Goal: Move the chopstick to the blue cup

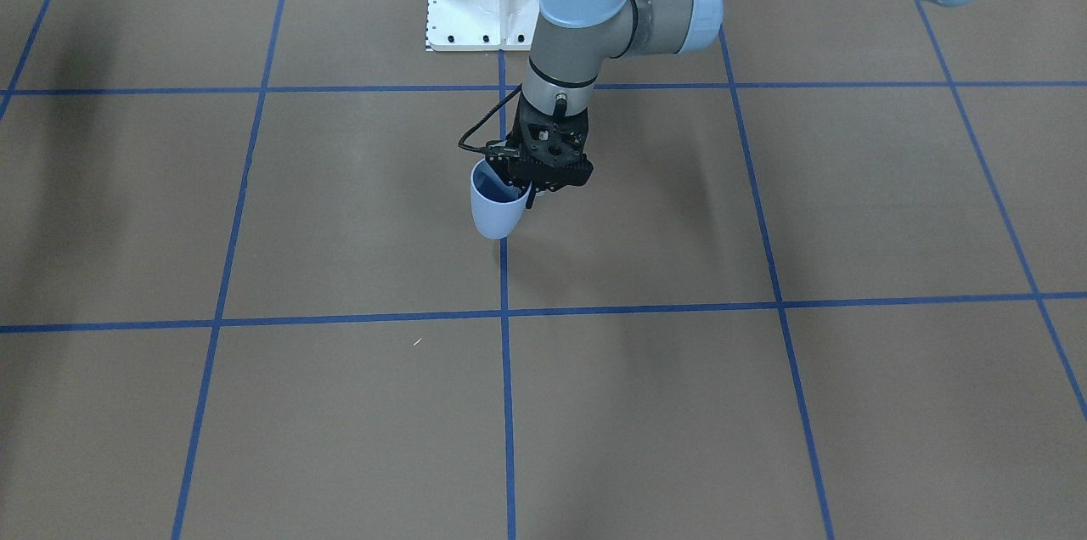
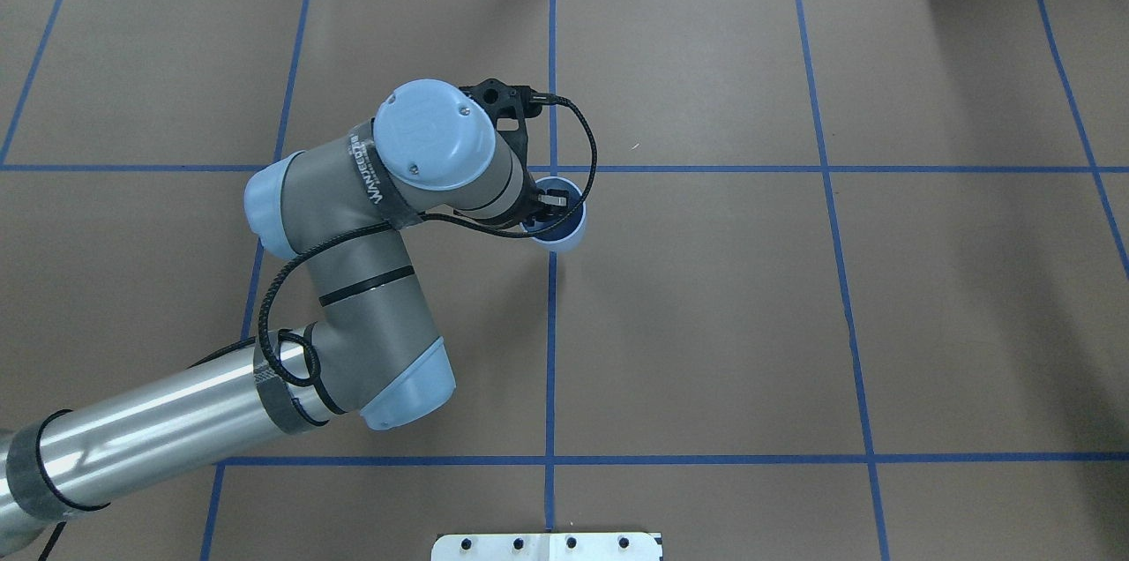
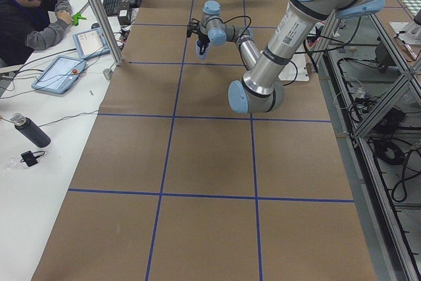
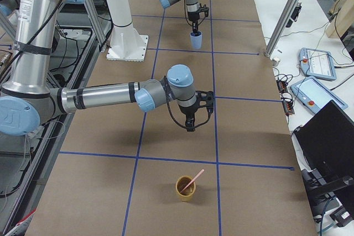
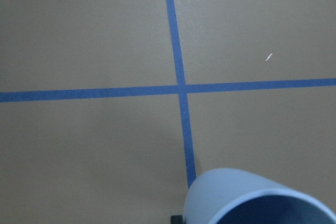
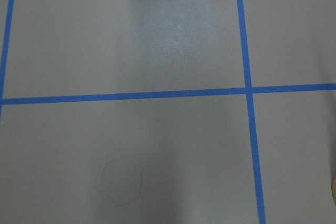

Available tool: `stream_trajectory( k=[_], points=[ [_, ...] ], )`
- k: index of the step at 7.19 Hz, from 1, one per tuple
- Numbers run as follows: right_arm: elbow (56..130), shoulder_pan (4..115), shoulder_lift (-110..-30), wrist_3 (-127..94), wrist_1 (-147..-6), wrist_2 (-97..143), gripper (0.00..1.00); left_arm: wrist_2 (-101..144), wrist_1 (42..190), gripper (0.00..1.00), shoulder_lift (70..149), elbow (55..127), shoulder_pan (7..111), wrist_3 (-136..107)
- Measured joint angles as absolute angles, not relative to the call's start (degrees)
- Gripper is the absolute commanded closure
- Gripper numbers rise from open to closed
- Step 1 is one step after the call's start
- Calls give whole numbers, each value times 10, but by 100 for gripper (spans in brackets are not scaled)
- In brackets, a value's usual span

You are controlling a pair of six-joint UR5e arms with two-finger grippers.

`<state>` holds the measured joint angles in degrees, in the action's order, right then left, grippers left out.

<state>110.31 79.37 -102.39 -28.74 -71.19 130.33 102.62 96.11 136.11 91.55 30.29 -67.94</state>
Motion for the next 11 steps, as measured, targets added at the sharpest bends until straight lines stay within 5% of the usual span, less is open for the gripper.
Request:
stream_trajectory(
  k=[4,5,7,11],
  points=[
    [1099,794,-1024,-287,-712,1304,0,1024,891,98,1379,910,262,-675],
    [1099,794,-1023,-287,-712,1304,0,1023,892,54,1376,910,256,-671],
    [1098,794,-1023,-288,-712,1304,0,1024,891,9,1373,914,255,-637],
    [1098,794,-1021,-288,-712,1303,0,1016,893,2,1344,970,283,-592]
  ],
)
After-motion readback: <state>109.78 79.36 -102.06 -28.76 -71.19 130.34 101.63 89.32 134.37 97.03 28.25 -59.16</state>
